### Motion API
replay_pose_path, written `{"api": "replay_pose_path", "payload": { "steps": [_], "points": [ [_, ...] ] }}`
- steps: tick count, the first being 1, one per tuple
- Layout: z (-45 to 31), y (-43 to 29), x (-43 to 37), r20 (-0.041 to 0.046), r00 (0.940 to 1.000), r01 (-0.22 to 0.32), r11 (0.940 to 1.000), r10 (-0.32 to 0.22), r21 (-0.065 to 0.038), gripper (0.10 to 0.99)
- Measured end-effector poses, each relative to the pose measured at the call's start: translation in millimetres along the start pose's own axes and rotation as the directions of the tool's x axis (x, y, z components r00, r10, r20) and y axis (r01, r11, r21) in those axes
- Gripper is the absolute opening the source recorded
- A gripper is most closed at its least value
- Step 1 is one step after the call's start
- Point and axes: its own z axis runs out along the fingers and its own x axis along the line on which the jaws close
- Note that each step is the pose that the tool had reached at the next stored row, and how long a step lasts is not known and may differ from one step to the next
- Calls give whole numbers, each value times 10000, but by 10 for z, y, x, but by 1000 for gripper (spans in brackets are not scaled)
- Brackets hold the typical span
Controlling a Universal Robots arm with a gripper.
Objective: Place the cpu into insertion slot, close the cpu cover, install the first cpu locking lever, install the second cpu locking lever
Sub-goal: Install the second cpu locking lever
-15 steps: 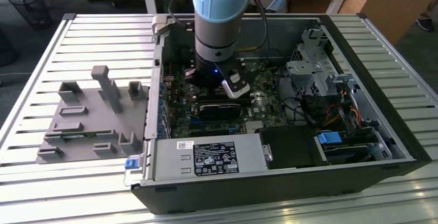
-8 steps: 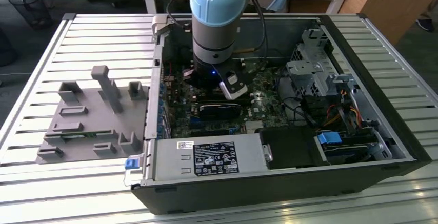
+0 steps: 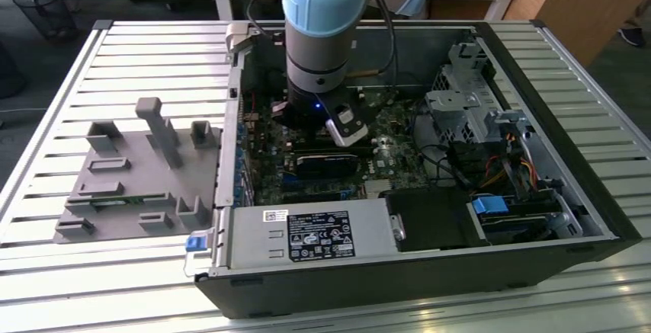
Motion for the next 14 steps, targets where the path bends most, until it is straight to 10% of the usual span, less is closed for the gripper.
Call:
{"api": "replay_pose_path", "payload": {
  "steps": [14],
  "points": [
    [-270, 69, -1, -3, 10000, 0, 10000, 0, -12, 122]
  ]
}}
